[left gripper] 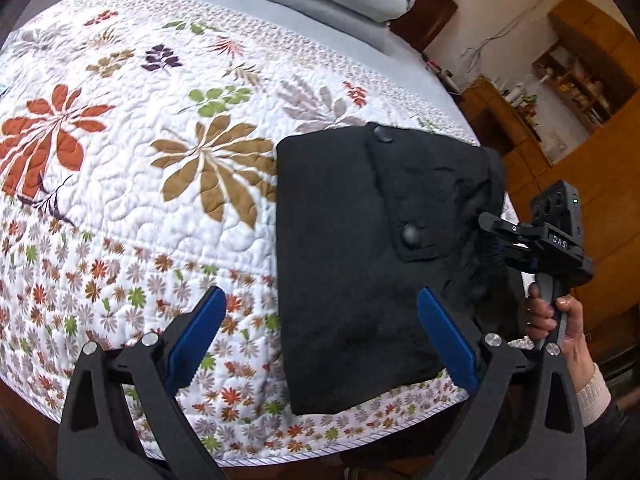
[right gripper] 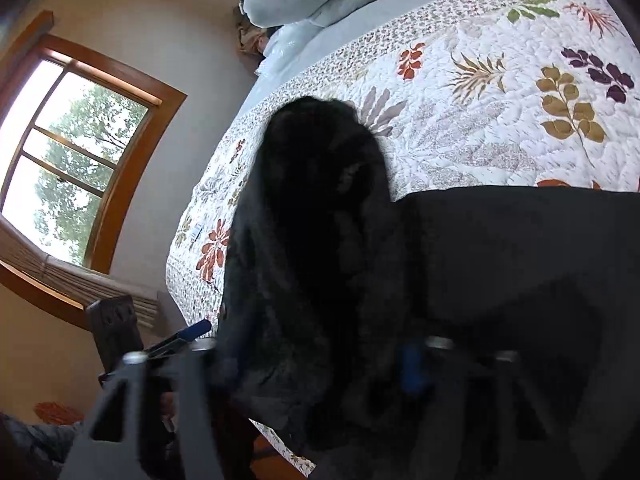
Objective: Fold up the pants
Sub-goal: 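Fold the waistband over onto the hems with the left gripper while the right gripper holds the legs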
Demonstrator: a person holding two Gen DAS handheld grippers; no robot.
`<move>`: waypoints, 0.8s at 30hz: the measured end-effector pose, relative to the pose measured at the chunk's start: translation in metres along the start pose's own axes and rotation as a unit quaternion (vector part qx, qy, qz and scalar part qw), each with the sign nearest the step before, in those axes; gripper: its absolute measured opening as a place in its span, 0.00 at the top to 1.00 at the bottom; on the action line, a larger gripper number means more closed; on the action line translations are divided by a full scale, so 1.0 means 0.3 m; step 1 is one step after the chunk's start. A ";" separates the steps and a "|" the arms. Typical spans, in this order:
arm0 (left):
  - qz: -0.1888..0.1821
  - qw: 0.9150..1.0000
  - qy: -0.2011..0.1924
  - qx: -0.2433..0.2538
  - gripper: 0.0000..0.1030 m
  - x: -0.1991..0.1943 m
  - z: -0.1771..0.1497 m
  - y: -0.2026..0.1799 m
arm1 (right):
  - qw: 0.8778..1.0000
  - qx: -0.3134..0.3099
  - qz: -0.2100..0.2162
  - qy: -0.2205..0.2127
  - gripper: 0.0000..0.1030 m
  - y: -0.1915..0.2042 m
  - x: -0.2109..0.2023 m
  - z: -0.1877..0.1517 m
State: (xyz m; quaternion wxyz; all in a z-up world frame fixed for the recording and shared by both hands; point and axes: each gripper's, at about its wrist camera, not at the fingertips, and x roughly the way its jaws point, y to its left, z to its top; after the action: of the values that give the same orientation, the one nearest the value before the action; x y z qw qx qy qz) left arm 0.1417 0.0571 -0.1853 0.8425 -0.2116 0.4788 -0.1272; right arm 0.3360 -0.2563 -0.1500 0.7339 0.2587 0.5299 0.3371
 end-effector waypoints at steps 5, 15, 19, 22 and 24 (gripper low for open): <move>0.012 1.000 0.016 0.006 0.07 0.030 -0.019 0.021 | 1.000 0.002 0.020 -0.001 0.77 -0.014 -0.025 -0.016; 0.018 1.000 0.012 0.010 0.07 0.040 0.002 0.009 | 0.998 0.001 0.054 -0.010 0.85 0.073 -0.123 -0.011; 0.014 1.000 0.006 0.026 0.07 0.047 0.019 -0.035 | 0.999 -0.007 0.045 -0.021 0.86 0.099 -0.197 -0.004; 0.014 0.999 0.008 0.049 0.07 0.068 0.025 -0.091 | 0.999 -0.008 0.033 -0.029 0.86 0.092 -0.239 0.003; 0.010 0.998 0.014 0.065 0.07 0.095 0.023 -0.130 | 0.999 -0.001 0.030 -0.039 0.86 0.078 -0.275 -0.011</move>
State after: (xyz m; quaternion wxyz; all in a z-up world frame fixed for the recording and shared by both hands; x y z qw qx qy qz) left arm 0.1617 0.0126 -0.1848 0.8492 -0.1494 0.4831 -0.1523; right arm 0.3102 -0.3047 -0.0841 0.7439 0.2861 0.4929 0.3490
